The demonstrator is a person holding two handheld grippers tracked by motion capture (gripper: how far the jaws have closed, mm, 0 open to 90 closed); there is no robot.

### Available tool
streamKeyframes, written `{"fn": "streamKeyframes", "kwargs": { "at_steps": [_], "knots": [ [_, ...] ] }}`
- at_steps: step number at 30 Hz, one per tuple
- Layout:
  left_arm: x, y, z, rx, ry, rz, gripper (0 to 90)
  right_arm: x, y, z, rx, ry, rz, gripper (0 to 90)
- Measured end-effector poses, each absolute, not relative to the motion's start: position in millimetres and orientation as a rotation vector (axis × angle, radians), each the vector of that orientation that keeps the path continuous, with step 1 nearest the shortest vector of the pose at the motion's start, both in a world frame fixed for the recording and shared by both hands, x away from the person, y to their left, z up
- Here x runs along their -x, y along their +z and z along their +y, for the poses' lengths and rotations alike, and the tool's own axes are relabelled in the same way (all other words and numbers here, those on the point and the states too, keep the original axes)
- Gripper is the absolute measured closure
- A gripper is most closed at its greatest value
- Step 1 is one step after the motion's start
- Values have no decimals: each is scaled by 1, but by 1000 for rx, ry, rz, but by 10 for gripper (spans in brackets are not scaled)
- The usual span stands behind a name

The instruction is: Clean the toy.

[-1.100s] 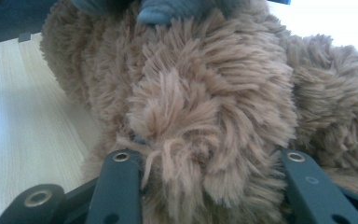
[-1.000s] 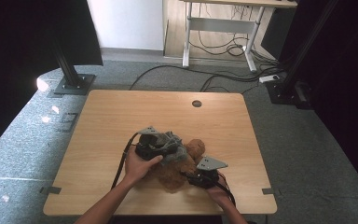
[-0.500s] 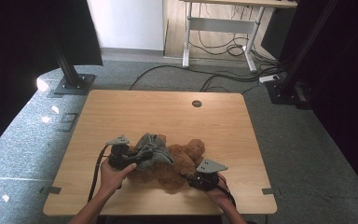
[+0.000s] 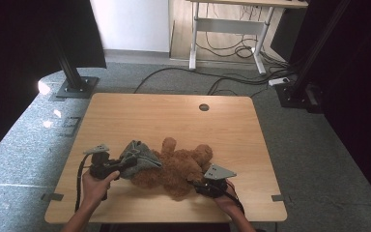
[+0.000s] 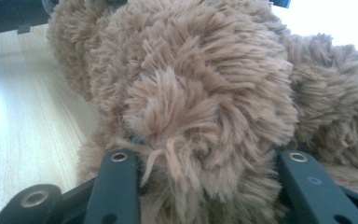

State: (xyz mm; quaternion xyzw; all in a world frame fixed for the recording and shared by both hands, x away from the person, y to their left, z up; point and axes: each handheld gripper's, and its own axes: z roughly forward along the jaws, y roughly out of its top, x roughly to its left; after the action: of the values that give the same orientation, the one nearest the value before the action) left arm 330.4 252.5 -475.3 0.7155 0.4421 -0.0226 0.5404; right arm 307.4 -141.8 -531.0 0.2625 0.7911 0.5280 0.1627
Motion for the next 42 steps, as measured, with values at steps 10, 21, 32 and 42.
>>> {"fn": "streamKeyframes", "kwargs": {
  "at_steps": [10, 21, 32, 42],
  "knots": [
    [-360, -434, 191, -1690, -103, 912, 764, -308, -531, -142, -745, 1505, 2252, 576],
    [-399, -447, 73, -1916, -170, 911, 758, -309, -531, -141, -745, 1500, 2245, 578],
    [-393, -451, 91, -2012, -46, 963, 768, -306, -532, -139, -729, 1462, 2232, 583],
    [-382, -445, 161, -1945, 31, 1012, 767, -306, -532, -139, -739, 1456, 2227, 584]
  ]
}}
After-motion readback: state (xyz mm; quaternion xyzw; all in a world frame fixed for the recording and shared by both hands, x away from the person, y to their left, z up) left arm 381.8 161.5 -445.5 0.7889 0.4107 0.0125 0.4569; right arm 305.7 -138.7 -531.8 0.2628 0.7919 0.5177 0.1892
